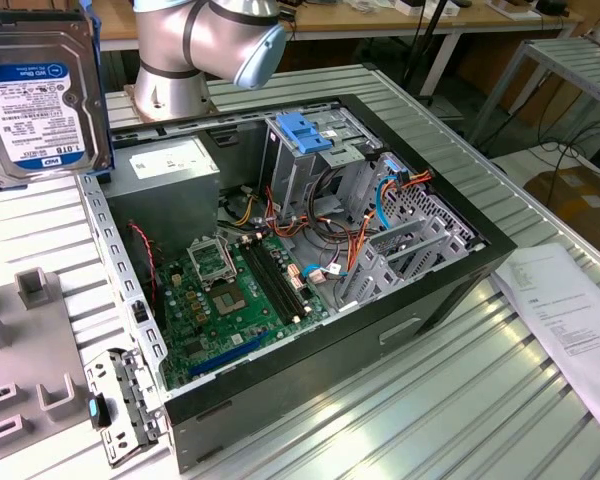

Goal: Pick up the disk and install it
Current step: 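Pick up the disk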

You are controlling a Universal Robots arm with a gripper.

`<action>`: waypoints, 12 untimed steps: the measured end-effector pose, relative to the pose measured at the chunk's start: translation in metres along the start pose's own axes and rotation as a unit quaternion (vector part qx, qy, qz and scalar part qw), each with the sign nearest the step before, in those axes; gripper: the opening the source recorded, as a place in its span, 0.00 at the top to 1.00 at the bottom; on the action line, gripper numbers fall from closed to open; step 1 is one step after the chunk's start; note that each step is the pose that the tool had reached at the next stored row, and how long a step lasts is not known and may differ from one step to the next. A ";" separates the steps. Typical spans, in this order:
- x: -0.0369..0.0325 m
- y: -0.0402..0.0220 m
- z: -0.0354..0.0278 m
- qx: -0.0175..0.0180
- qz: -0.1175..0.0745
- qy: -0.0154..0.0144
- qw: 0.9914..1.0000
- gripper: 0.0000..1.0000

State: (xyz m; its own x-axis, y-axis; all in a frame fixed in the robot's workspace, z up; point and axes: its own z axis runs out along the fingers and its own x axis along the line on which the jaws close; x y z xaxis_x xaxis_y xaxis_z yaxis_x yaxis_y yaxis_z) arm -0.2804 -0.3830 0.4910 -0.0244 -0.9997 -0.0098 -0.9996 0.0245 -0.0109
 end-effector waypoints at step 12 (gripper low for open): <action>0.0071 -0.0087 0.0000 0.000 0.000 0.000 1.000 0.63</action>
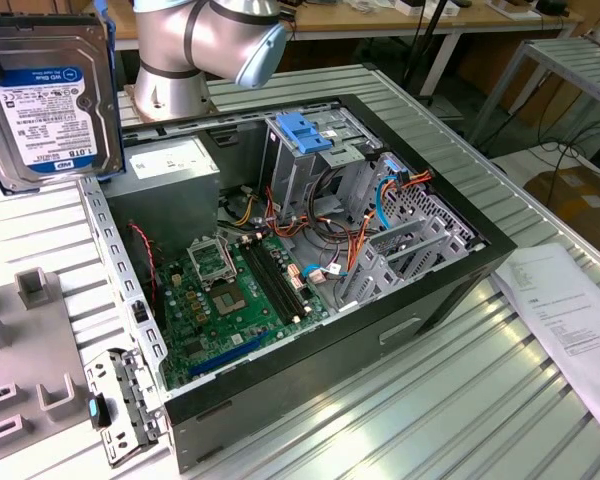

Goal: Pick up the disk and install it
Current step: 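Pick up the disk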

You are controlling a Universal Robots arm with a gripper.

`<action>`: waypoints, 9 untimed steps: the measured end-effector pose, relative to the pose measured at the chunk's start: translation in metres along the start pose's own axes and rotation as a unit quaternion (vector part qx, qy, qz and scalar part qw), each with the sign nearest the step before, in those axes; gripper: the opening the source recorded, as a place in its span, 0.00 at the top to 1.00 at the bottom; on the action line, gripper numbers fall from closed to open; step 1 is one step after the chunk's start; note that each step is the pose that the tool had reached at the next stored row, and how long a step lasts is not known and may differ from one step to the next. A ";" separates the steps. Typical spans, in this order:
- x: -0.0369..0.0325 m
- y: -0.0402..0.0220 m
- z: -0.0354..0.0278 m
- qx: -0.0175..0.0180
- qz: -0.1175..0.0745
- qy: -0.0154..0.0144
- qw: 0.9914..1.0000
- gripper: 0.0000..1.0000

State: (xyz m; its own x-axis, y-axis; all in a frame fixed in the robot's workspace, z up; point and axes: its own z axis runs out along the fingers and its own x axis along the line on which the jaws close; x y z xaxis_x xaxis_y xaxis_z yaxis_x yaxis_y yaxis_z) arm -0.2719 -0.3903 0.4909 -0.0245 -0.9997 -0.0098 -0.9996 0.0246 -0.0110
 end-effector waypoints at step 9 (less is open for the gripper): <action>0.0214 -0.0319 0.0002 0.000 0.000 0.000 1.000 0.63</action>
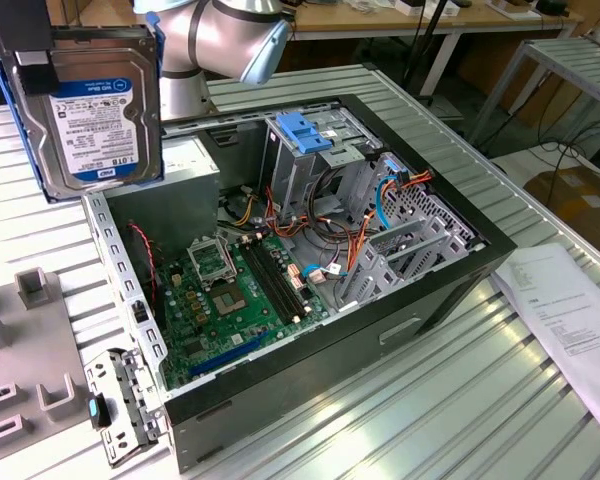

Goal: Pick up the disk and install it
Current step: 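Pick up the disk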

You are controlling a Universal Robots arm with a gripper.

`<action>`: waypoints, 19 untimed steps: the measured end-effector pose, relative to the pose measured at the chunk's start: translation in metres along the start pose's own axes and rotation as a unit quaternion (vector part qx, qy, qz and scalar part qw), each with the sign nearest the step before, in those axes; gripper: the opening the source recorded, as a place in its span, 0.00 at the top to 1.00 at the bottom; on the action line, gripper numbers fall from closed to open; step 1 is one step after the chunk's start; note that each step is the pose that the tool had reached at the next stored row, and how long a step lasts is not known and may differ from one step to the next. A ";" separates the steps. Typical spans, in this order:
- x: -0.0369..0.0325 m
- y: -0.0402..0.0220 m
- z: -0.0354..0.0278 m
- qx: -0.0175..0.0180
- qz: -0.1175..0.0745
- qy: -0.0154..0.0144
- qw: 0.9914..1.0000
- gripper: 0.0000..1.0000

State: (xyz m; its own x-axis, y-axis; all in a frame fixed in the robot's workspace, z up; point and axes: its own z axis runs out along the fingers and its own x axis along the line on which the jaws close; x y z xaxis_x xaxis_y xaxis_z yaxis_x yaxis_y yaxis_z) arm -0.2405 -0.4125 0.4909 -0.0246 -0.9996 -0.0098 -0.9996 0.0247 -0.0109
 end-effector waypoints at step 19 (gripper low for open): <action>0.0064 -0.0115 0.0002 0.000 0.000 0.000 1.000 0.63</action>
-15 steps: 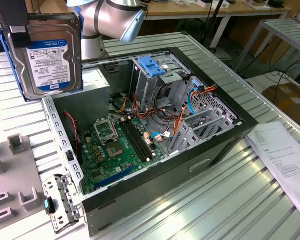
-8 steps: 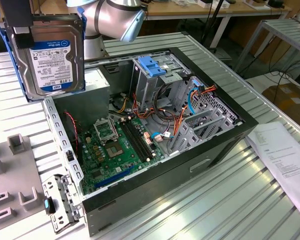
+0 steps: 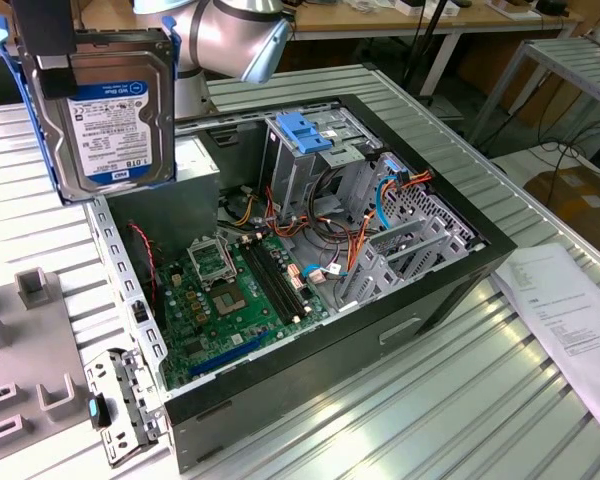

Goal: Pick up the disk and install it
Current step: 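Pick up the disk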

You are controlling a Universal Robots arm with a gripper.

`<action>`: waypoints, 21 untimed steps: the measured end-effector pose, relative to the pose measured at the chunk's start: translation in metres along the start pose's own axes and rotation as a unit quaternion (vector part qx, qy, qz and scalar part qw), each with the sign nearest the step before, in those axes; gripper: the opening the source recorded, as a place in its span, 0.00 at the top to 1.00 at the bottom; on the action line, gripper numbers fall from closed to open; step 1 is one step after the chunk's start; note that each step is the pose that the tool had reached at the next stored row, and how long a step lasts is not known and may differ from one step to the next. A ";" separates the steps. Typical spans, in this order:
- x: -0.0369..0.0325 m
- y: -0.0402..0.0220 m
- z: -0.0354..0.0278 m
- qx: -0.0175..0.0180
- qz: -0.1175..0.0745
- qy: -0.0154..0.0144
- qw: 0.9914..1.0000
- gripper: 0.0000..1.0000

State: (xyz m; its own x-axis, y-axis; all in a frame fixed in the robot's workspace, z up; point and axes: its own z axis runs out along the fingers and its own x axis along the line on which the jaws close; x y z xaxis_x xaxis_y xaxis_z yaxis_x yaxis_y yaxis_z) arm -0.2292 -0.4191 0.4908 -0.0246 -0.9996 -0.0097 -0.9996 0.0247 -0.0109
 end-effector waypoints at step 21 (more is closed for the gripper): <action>0.0040 -0.0212 0.0002 0.000 0.000 0.000 1.000 0.63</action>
State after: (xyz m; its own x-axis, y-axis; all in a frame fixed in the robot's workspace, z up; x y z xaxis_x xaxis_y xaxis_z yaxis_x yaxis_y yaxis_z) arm -0.2081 -0.4237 0.4907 -0.0247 -0.9996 -0.0098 -0.9996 0.0248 -0.0110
